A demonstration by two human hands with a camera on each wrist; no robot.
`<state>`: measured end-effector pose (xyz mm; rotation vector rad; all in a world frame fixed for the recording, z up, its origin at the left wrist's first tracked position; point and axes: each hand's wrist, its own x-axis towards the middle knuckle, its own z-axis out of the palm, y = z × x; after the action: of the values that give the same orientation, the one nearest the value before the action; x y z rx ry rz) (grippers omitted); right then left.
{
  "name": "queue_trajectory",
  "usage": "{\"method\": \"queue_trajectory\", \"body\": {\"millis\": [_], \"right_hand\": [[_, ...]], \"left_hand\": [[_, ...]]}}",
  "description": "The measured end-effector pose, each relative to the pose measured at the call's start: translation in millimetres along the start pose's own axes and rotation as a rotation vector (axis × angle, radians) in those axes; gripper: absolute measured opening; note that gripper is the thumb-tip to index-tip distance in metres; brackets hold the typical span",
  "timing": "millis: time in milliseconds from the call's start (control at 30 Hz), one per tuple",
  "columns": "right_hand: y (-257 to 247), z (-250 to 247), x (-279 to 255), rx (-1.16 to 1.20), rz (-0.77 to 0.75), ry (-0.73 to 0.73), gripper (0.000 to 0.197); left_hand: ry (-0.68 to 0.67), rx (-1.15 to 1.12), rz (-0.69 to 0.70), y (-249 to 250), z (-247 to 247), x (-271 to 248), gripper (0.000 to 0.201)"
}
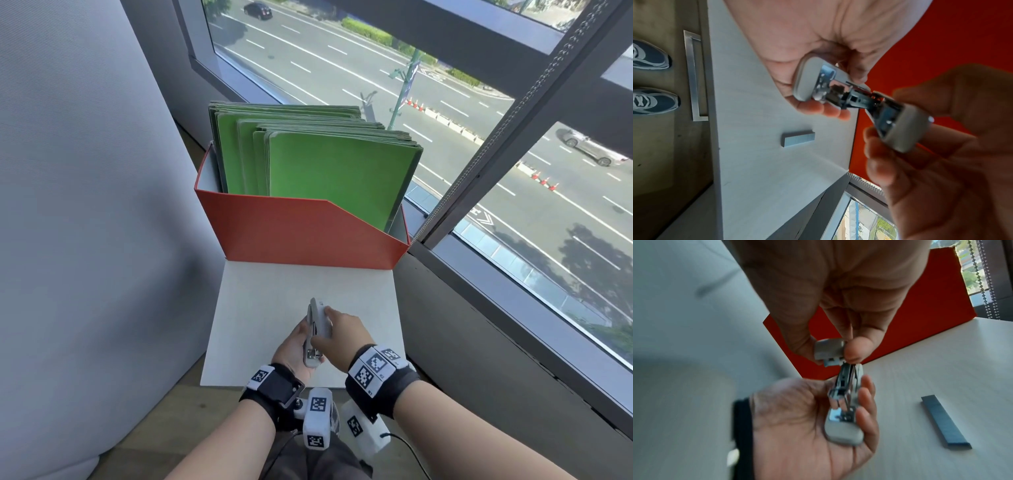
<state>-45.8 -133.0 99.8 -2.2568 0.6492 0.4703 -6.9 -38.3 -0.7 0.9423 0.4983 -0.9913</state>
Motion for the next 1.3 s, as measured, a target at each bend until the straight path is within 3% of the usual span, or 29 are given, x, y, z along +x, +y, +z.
{"method": "queue_trajectory", "body": {"millis": [133,267,400,533,667,900,1300], "right_hand": [[-2.5,-14.3,8.4,0.031,-0.008,0.001,0.032],[-6.3,-38.4,25.2,0.04,-0.047,0.096,0.039],[-11.8,-64.1,41.8,0.004,-0.061,0.118,0.022],[-13.0,-77.3,57.7,-0.045,-0.086,0.16,0.027],[-6.8,-78.2,78.3,-0.075,-0.124,0.156,0.033],[14.1,-66.5,106.2,-0.032,-0.035,0.131,0.046],[22.7,-50.0,106.6,0.148,-0.056,0.169,0.035]], "left_hand": [[0.051,0.008,-0.02,0.6,-2.1,-1.8,0.026],[0.02,0.02,-0.027,3.5,-1.1,-4.8,0.026],[-0.011,-0.005,-0.046,5.2,1.1,-9.5,0.028],[-0.031,-0.002,-0.06,5.7,1.3,-12.5,0.027],[-0.074,0.0,-0.075,4.8,-1.6,-18.8,0.027],[-0.165,0.012,-0.106,4.0,-3.3,-31.5,0.03],[-0.212,-0.046,-0.102,5.9,-2.8,-28.7,0.036]]}}
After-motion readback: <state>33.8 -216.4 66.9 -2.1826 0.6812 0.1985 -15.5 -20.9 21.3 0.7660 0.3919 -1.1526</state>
